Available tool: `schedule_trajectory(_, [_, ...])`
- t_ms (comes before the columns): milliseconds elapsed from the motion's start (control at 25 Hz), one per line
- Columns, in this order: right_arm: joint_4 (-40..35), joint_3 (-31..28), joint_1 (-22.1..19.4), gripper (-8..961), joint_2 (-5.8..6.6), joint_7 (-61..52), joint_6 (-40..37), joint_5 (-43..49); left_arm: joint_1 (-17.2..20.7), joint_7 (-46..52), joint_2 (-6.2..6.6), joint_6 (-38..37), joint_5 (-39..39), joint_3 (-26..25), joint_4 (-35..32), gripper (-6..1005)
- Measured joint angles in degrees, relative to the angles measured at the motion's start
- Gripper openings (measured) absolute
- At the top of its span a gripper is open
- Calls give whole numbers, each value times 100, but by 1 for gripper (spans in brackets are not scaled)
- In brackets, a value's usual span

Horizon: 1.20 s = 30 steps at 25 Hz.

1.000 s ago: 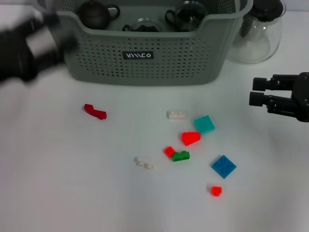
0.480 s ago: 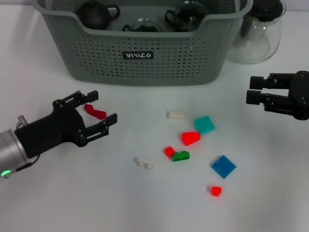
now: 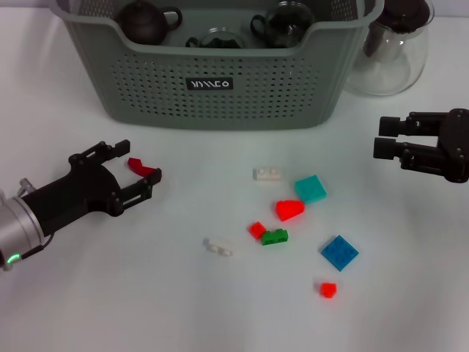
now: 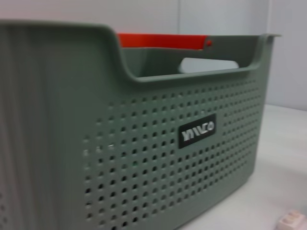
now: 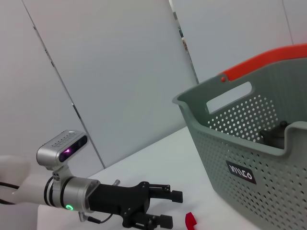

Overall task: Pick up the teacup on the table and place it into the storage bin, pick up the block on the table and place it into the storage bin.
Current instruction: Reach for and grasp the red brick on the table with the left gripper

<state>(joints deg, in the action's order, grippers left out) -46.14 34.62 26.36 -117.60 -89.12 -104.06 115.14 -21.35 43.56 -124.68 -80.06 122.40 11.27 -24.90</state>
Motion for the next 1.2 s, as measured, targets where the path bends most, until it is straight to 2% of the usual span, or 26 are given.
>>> schedule_trajectory(560, [0,10,-8,485,-9,-3,18,0,-233,0,24,976,20,-193,506,758])
schedule_trajectory(840, [0,10,-13,484,-6,-9,17,0,-241,52,32,983,74,-136,528,757])
schedule_trajectory(1200, [0,7,-13,484,0,-9,17,0,-142,56,24,646,385,-117,490,756])
